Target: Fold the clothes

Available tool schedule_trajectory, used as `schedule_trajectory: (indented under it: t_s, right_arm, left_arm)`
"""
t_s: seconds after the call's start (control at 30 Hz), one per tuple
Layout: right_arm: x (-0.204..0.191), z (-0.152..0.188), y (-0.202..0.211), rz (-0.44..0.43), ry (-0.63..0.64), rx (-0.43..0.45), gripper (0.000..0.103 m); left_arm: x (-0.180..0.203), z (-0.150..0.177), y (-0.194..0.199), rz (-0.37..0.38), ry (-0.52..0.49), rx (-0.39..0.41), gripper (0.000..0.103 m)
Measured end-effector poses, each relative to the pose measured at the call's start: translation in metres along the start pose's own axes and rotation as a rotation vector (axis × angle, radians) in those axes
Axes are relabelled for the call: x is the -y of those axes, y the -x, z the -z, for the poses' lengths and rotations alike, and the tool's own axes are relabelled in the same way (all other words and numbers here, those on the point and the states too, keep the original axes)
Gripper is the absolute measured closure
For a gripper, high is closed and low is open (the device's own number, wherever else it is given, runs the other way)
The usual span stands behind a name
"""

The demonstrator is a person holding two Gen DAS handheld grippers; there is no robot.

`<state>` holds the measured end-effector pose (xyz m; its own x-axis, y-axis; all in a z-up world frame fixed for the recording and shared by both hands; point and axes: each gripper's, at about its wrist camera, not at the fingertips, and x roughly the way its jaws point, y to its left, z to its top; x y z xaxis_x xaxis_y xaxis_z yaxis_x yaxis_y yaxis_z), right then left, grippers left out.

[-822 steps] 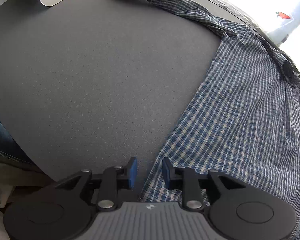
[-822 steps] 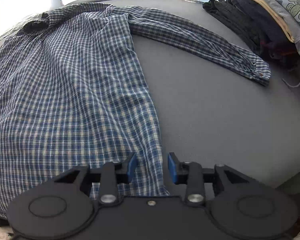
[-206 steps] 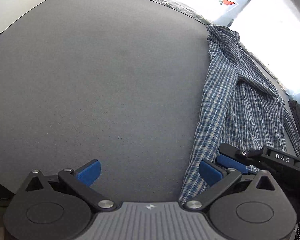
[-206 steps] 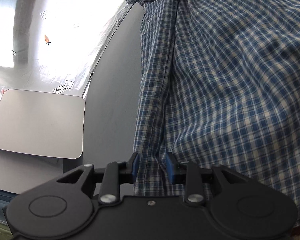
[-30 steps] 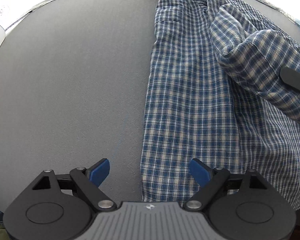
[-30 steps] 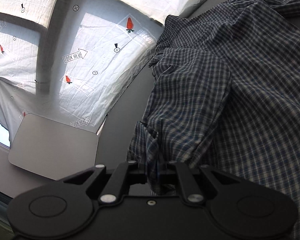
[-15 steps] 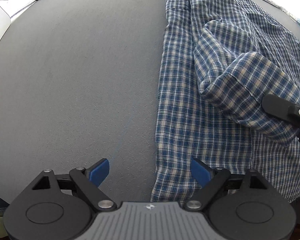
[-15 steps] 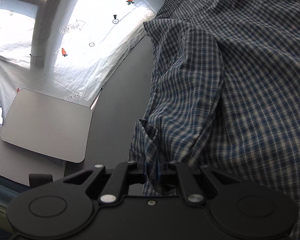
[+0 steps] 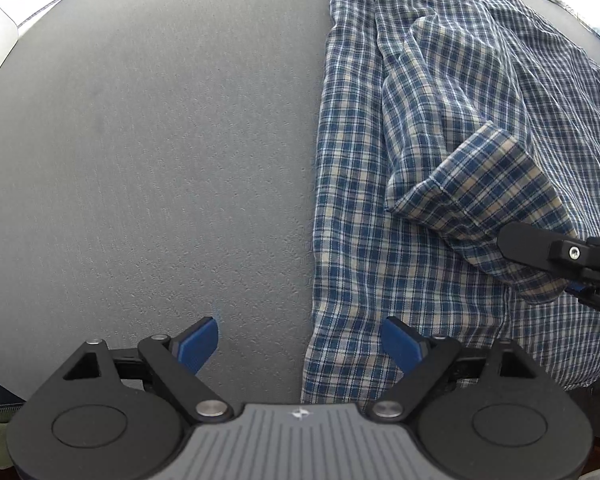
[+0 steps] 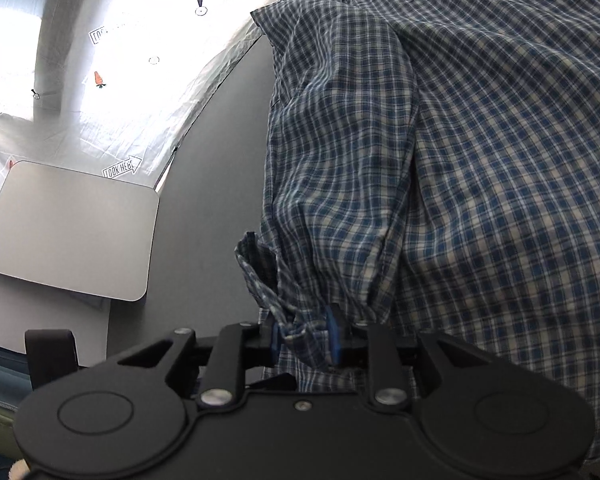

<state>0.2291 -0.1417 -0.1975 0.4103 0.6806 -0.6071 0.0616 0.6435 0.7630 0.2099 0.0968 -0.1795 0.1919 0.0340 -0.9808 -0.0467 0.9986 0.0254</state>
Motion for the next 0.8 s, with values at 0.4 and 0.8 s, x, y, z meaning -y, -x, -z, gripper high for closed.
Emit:
schedule_trajectory:
  t_s: [0.4, 0.8]
  right_arm:
    - [0.005, 0.003, 0.028, -0.156, -0.022, 0.047, 0.067]
    - [0.017, 0.011, 0.012, -0.045, -0.072, -0.023, 0.081]
  left_arm:
    - [0.0, 0.011, 0.008, -0.004, -0.008, -0.01, 0.013]
    - [0.003, -0.01, 0.016, -0.003, -0.027, -0.016, 0.013]
